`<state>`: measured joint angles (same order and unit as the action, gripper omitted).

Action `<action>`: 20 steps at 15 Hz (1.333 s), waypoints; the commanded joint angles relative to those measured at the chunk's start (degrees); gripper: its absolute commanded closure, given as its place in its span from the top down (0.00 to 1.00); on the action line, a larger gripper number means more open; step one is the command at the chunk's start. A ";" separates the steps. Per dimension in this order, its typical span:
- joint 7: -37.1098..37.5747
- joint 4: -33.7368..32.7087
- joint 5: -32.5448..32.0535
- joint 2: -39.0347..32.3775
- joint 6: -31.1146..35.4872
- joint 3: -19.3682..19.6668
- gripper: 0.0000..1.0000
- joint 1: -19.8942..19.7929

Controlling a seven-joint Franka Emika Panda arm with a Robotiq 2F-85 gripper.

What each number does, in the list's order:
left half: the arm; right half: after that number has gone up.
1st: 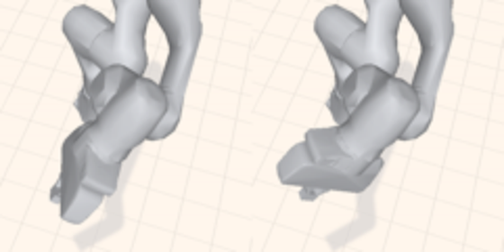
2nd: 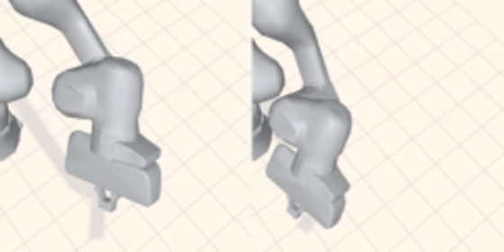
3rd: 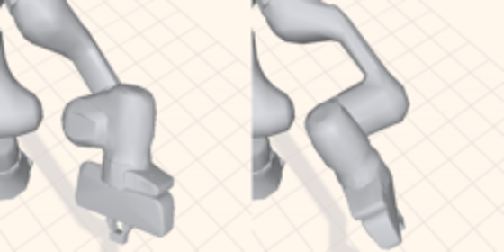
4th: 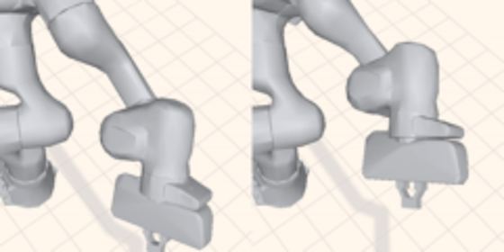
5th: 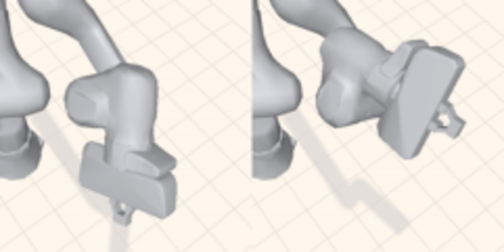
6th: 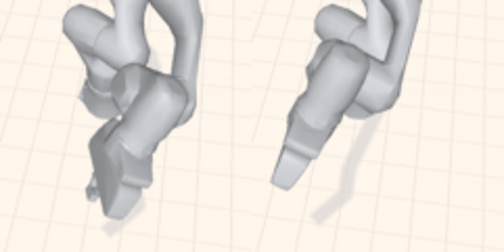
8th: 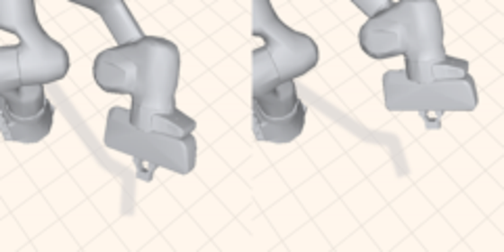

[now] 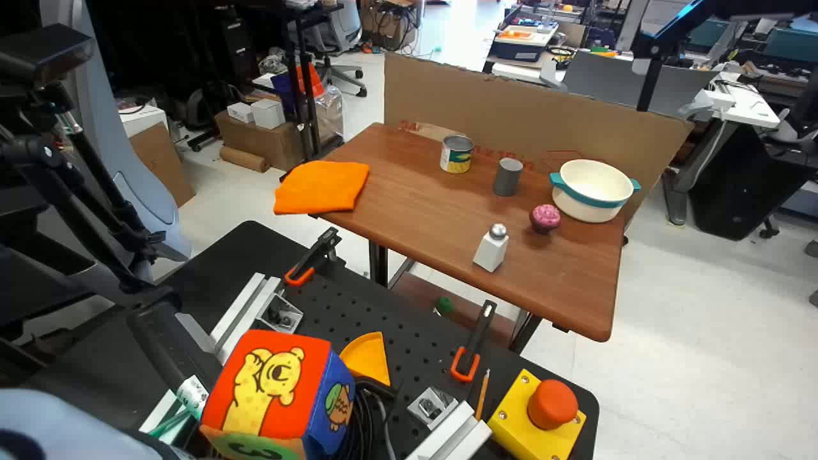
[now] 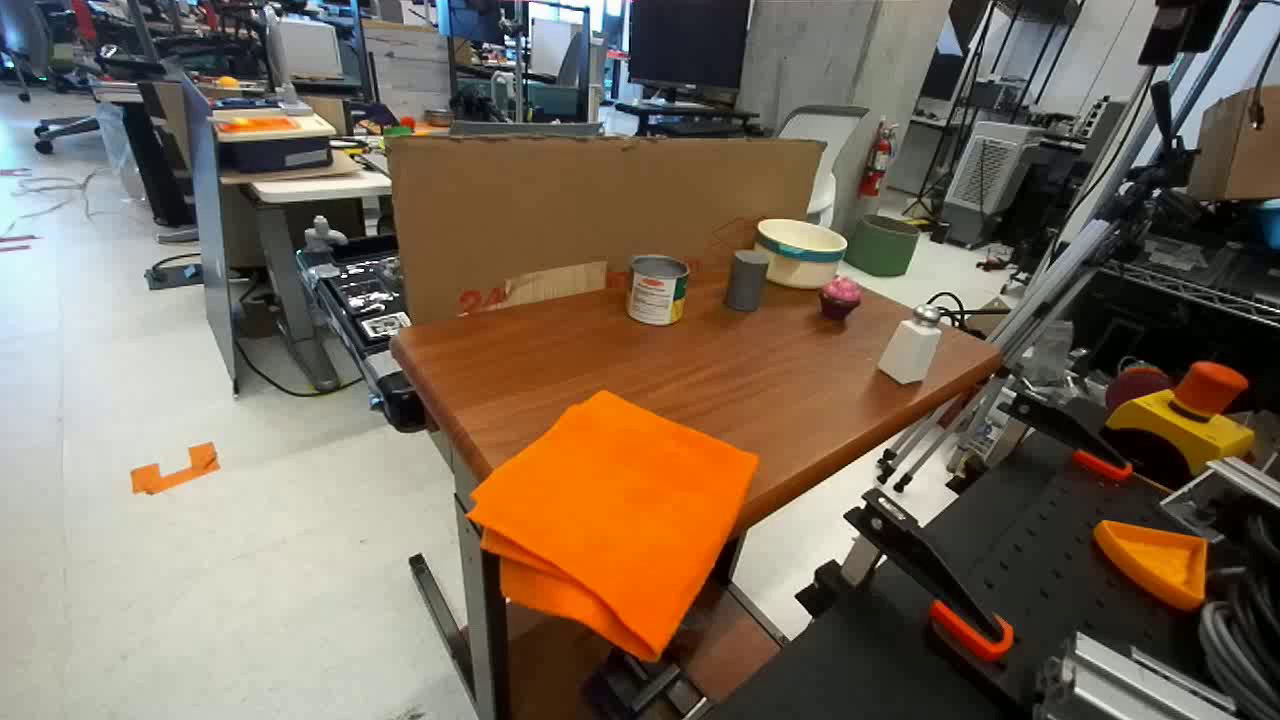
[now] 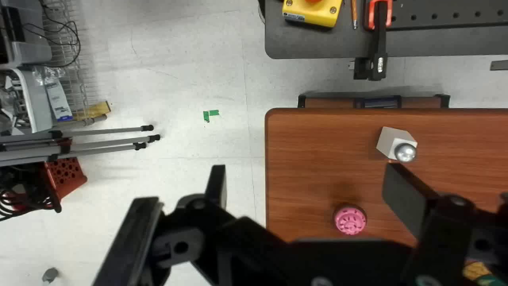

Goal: Put the saltshaker into the bowl

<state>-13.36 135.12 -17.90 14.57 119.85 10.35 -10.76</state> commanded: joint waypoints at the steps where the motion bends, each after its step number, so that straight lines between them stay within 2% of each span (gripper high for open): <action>1: 0.04 -0.09 -0.03 0.01 -0.11 0.17 1.00 0.20; 6: 0.04 -0.12 -0.03 0.01 -0.11 0.17 1.00 0.20; 11: -1.67 -1.68 0.32 -4.25 0.17 -0.49 1.00 1.53; 15: -2.42 -0.69 1.39 -8.98 3.84 -1.65 1.00 3.68; 17: -2.94 0.07 4.07 -11.61 7.62 -2.00 1.00 4.58; 20: -6.15 1.33 15.16 -16.67 15.34 -2.60 1.00 5.46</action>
<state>-15.51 135.99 -10.64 2.14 128.83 8.32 -5.54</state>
